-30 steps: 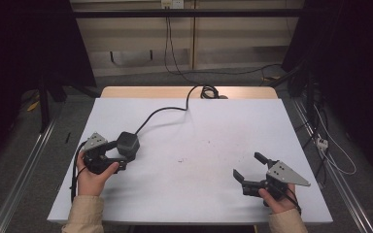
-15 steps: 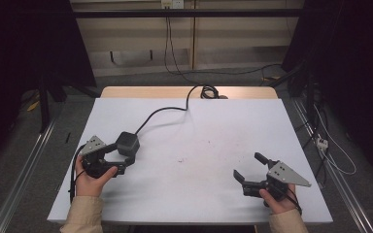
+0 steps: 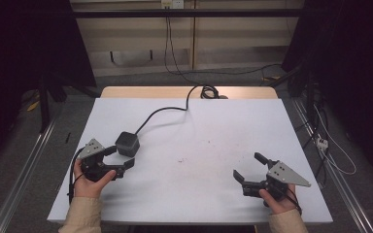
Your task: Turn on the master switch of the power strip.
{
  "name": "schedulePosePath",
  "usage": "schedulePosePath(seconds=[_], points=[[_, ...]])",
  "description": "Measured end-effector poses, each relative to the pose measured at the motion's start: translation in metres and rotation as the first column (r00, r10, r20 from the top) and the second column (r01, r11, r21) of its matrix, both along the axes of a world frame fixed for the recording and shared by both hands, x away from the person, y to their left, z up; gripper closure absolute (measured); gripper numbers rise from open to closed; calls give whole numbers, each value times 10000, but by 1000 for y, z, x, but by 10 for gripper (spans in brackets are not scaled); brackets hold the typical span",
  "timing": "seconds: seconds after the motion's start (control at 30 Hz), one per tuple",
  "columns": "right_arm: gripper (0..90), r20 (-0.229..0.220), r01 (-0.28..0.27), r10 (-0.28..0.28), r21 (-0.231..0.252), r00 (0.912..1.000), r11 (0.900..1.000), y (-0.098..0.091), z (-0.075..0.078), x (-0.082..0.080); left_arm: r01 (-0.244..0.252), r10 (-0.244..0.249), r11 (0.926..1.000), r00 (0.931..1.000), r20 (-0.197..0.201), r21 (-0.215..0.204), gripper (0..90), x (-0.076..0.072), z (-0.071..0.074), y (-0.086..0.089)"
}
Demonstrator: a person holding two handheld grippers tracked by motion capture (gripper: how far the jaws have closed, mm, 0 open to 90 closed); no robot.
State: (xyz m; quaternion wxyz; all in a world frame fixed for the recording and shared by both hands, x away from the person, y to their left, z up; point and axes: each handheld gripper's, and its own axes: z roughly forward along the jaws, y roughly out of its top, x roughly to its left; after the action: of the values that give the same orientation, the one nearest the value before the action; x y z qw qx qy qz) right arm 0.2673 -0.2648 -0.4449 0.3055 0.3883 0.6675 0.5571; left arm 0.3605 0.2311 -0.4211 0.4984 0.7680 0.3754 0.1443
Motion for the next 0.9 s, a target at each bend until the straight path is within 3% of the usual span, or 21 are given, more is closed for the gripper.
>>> schedulePosePath(seconds=[0.4, 0.9], points=[[37, 12, 7, -7, -16, 10000, 10000, 0, 0, 0, 100, -100, 9999, 9999, -21, -61, 91, -7, -4, 4], [37, 8, -12, 12, -6, 10000, 10000, 0, 0, 0, 177, -177, 9997, 9998, -24, 160, 91, -15, -8, 8]])
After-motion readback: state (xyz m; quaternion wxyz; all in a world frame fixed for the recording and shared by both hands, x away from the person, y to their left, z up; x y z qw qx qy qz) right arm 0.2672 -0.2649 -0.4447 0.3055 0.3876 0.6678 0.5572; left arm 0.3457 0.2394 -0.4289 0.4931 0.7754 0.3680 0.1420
